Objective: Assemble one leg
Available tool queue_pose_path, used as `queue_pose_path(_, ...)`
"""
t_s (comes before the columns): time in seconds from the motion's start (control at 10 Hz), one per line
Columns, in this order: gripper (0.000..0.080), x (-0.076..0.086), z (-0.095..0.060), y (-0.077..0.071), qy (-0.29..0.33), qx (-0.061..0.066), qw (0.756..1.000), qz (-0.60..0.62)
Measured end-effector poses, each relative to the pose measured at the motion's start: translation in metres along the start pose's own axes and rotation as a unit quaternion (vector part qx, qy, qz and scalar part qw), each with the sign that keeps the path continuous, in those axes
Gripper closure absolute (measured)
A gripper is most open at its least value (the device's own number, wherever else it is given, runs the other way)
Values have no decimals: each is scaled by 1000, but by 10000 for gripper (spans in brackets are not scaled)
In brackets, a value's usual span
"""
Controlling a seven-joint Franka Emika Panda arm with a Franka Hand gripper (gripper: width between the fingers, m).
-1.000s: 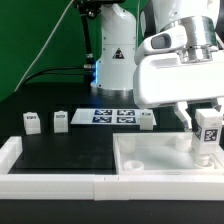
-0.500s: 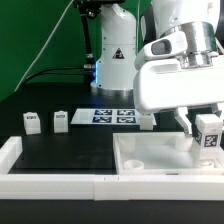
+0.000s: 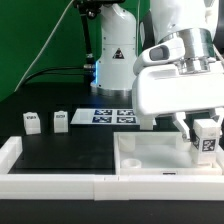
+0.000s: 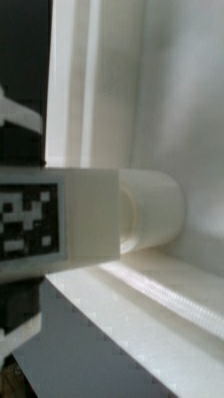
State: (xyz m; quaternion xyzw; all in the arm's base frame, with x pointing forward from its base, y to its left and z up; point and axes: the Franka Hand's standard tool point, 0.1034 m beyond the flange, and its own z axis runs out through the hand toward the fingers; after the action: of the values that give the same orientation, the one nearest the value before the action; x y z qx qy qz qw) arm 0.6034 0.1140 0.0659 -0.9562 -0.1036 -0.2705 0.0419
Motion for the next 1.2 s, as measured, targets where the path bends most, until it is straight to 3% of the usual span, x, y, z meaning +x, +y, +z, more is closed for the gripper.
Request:
queue_pose_path(0.2,499,0,0,0,0,0,1000,0)
queue_pose_path(0.3,323,0,0,0,0,0,1000,0)
queue_pose_path(0.4,323,0,0,0,0,0,1000,0)
queue_pose_path(0.5,179,0,0,0,0,0,1000,0)
queue_pose_path(1.2,150,9,-10,1,-21,3,1000,0)
